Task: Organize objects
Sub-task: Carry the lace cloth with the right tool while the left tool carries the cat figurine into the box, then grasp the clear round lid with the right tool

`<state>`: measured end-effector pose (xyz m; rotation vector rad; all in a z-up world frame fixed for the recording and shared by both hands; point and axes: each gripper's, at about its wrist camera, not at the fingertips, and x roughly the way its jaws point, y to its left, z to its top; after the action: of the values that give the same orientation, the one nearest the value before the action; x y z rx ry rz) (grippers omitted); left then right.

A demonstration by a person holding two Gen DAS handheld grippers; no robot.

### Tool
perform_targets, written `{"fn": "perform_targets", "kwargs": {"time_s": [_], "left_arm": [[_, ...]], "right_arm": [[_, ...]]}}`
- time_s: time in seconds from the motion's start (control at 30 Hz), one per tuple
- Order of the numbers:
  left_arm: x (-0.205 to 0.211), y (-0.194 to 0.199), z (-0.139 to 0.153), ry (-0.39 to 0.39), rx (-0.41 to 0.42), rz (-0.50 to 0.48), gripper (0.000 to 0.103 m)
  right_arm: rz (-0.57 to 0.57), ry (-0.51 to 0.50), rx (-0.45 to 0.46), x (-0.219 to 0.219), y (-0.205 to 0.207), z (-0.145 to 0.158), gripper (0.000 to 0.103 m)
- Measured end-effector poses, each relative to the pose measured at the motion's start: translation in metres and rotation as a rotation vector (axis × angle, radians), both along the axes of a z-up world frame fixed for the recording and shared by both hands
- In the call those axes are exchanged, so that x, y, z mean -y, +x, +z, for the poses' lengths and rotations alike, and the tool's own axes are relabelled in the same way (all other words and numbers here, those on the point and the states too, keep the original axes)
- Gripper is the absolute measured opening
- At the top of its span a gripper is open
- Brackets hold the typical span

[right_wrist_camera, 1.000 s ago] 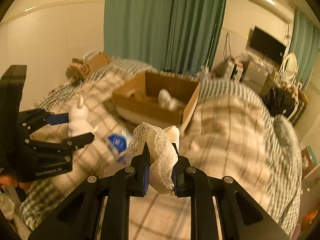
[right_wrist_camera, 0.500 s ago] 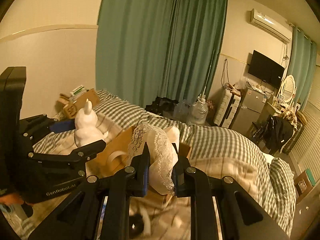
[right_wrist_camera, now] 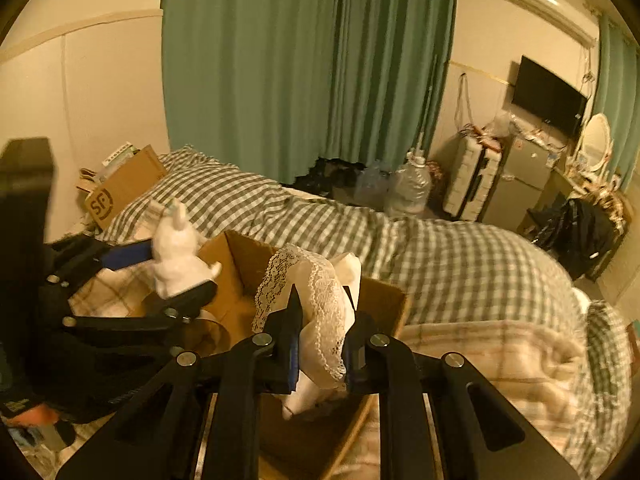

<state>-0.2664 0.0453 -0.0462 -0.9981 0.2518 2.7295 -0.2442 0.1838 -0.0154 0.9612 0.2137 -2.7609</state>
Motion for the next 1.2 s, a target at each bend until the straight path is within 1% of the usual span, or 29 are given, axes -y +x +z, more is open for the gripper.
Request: {"fn": "perform_targets", "kwargs": {"time_s": [0.03, 0.07, 0.1, 0.13, 0.17, 0.2, 0.27, 0.33, 0.43, 0.53, 0.6, 0.67, 0.77, 0.87, 0.93, 1.0, 1.13, 1.2], "left_arm": [[0.000, -0.001, -0.002, -0.002, 0.004, -0.001, 0.064], [-0.001, -0.001, -0.003, -0.005, 0.010, -0.005, 0.066], [-0.002, 0.000, -0.003, -0.015, 0.013, -0.002, 0.078], [-0.003, 0.003, -0.002, -0.028, 0.011, 0.006, 0.086], [-0.003, 0.008, 0.000, -0.043, 0.000, 0.018, 0.099], [-0.001, 0.015, 0.002, -0.049, -0.015, 0.027, 0.100], [0.004, 0.026, 0.009, -0.053, -0.024, 0.036, 0.100], [0.011, 0.037, 0.017, -0.047, -0.025, 0.047, 0.100], [0.024, 0.064, 0.035, -0.020, -0.051, 0.055, 0.102], [0.035, 0.092, 0.054, -0.006, -0.091, 0.077, 0.103], [0.041, 0.113, 0.066, 0.013, -0.117, 0.091, 0.103], [0.046, 0.132, 0.079, 0.045, -0.144, 0.122, 0.103], [0.057, 0.156, 0.086, 0.080, -0.155, 0.133, 0.103], [0.063, 0.178, 0.087, 0.093, -0.183, 0.160, 0.103], [0.068, 0.191, 0.081, 0.100, -0.190, 0.170, 0.103], [0.071, 0.203, 0.071, 0.100, -0.183, 0.178, 0.103], [0.079, 0.217, 0.039, 0.091, -0.164, 0.223, 0.103], [0.083, 0.220, 0.025, 0.079, -0.152, 0.246, 0.103]], "right_arm": [[-0.003, -0.008, 0.001, -0.001, -0.001, -0.002, 0.027], [-0.011, -0.006, 0.001, -0.002, -0.002, -0.003, 0.048], [-0.016, 0.001, -0.002, -0.003, -0.001, -0.003, 0.068], [-0.024, 0.003, -0.018, -0.004, 0.002, -0.002, 0.071], [-0.027, 0.001, -0.029, -0.005, 0.005, 0.001, 0.071], [-0.030, 0.002, -0.033, -0.005, 0.009, 0.003, 0.071], [-0.055, 0.014, -0.045, -0.008, 0.018, 0.010, 0.072], [-0.083, 0.024, -0.063, -0.013, 0.029, 0.020, 0.074], [-0.110, 0.029, -0.077, -0.019, 0.057, 0.038, 0.077], [-0.151, 0.057, -0.100, -0.024, 0.095, 0.060, 0.079], [-0.161, 0.066, -0.121, -0.024, 0.115, 0.073, 0.083], [-0.161, 0.071, -0.145, -0.019, 0.140, 0.086, 0.084], [-0.137, 0.082, -0.163, -0.010, 0.171, 0.093, 0.087], [-0.128, 0.098, -0.169, 0.004, 0.195, 0.091, 0.087], [-0.131, 0.106, -0.170, 0.012, 0.208, 0.086, 0.087], [-0.136, 0.117, -0.158, 0.021, 0.218, 0.074, 0.087], [-0.139, 0.119, -0.112, 0.034, 0.230, 0.040, 0.087], [-0.136, 0.128, -0.075, 0.041, 0.232, 0.015, 0.087]]}}
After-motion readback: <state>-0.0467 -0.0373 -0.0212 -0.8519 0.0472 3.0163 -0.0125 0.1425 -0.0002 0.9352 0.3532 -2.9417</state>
